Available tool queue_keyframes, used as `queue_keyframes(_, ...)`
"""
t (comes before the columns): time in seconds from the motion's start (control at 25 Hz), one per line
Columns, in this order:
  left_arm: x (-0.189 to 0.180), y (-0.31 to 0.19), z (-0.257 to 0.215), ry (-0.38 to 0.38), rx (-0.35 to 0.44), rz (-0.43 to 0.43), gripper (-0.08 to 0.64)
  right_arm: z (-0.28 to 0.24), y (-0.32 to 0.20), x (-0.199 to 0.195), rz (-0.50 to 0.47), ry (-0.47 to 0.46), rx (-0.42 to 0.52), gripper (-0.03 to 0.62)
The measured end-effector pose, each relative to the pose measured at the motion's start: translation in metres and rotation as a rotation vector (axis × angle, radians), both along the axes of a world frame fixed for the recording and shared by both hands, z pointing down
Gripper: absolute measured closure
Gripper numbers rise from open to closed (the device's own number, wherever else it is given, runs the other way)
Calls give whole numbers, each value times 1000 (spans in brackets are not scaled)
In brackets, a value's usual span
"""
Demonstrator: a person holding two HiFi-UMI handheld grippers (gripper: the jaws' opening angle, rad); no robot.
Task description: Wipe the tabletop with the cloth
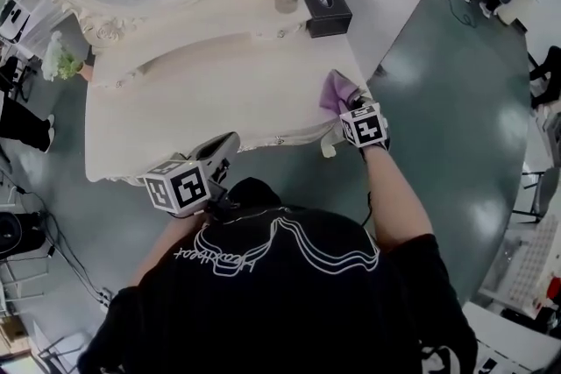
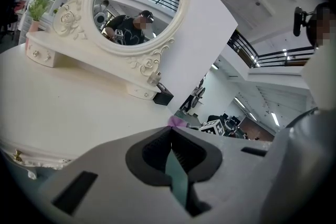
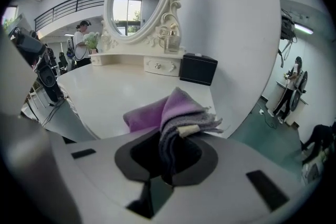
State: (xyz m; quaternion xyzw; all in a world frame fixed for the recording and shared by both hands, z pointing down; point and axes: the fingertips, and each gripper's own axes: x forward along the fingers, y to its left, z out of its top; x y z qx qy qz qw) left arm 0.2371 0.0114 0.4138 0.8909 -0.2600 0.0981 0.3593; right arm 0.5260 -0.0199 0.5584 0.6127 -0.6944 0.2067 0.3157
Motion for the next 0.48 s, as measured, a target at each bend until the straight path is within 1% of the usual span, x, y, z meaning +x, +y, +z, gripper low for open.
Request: queue_keyframes(0.48,0,-3,0,12,-3,18,556,0,14,58,135,44,-26,546)
